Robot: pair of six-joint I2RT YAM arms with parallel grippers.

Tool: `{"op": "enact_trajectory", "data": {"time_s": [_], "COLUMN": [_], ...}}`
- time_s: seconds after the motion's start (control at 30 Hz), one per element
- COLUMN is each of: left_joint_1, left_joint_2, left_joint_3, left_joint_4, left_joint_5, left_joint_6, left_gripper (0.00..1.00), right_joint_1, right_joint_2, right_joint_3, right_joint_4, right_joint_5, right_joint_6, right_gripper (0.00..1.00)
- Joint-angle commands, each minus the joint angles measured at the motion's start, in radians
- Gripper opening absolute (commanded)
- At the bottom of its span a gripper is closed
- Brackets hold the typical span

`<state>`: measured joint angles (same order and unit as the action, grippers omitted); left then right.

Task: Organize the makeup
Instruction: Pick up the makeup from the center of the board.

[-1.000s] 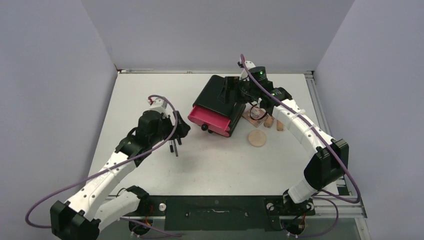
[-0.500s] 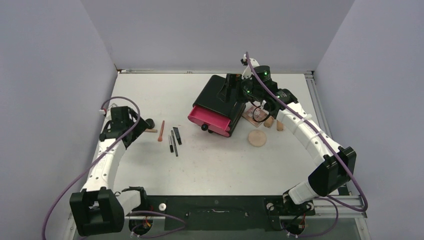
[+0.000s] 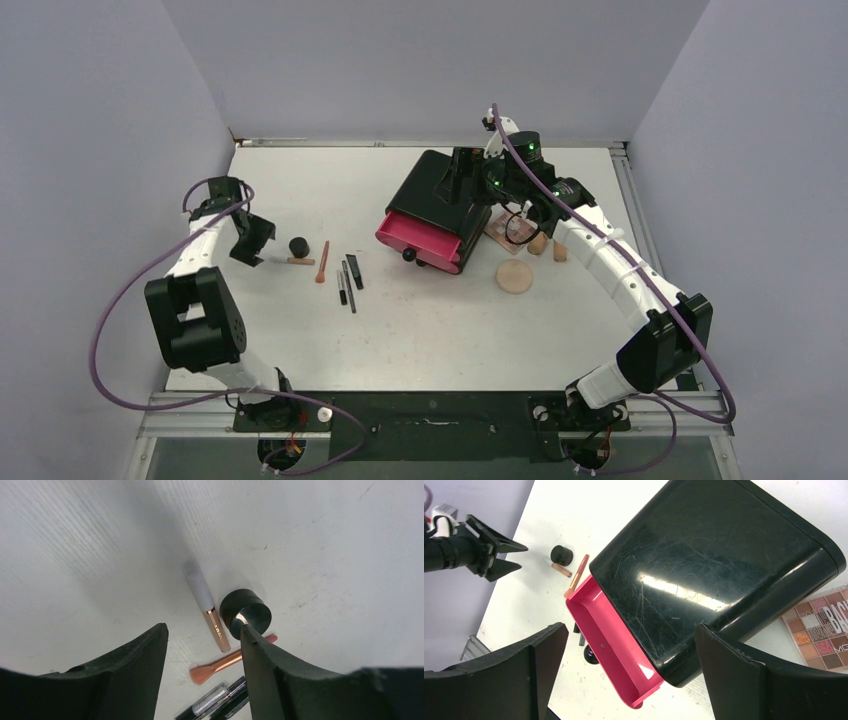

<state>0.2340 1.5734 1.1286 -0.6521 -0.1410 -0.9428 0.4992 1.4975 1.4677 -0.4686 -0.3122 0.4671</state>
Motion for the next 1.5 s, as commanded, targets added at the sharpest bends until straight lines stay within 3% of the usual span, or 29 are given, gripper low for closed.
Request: {"op": "enact_trajectory", "data": {"time_s": [0.0, 0.13, 0.93, 1.47], "left_joint_1": [0.011, 0.010, 0.011, 0.012], "left_joint_2": [0.139, 0.186, 0.342, 0.241], "left_joint_3": [0.122, 0.125, 0.195, 0.017], "left_joint_4": [-0.121, -0.127, -0.123, -0.022], "left_joint_5": [0.068, 0.076, 0.000, -0.045], "left_joint_6": [-0.035, -0.047, -0.068, -0.023], "left_gripper": [0.46, 0.42, 0.42, 0.23], "right_joint_1": [0.007, 0.007, 0.008, 0.007], "right_joint_2": [-0.046, -0.045, -0.025, -0.034], "right_joint_3": [-0.010, -0.012, 0.000, -0.022], "right_joint_4": [0.025, 0.024, 0.017, 0.011], "right_joint_5": [0.025, 0.032, 0.023, 0.029], "right_joint_6": [0.010, 0.005, -0.003, -0.002], "right_gripper": [0.97, 0.98, 0.98, 0.98]}}
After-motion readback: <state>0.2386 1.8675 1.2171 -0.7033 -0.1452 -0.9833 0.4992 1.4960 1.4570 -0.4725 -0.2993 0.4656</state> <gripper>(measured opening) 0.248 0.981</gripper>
